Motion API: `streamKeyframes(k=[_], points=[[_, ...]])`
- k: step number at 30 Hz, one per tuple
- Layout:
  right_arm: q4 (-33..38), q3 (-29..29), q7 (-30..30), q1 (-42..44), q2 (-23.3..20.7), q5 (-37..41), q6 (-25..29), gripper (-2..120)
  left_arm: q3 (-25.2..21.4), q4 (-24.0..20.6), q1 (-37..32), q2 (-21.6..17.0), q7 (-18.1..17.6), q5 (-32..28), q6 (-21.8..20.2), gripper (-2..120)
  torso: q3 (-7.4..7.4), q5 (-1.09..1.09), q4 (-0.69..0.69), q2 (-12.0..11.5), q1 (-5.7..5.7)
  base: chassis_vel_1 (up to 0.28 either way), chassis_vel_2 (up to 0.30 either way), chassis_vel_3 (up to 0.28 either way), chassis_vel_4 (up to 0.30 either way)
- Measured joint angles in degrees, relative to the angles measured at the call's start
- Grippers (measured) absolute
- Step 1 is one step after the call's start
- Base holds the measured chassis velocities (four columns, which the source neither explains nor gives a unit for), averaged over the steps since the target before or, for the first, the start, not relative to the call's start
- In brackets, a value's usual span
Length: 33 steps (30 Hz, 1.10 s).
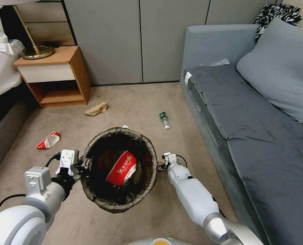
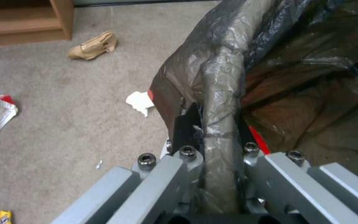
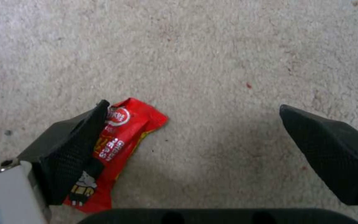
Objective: Pick up the trash bin, then pick up the garbage from the floor and place it into the trash bin.
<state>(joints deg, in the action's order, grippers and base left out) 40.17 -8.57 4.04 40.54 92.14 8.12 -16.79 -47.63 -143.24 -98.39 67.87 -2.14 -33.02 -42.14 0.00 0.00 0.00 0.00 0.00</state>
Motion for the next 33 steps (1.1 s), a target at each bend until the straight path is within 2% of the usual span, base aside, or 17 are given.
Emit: streamKeyframes(k=[33], points=[[0.89,1.2,-1.13,1.99,-0.02,-2.37,1.47,100,0.3,0.0,0.13,0.37,0.36,0.84,0.0,1,0.0,-0.01,-0.01,0.0,0.0,0.0,0.0,0.0,0.0]])
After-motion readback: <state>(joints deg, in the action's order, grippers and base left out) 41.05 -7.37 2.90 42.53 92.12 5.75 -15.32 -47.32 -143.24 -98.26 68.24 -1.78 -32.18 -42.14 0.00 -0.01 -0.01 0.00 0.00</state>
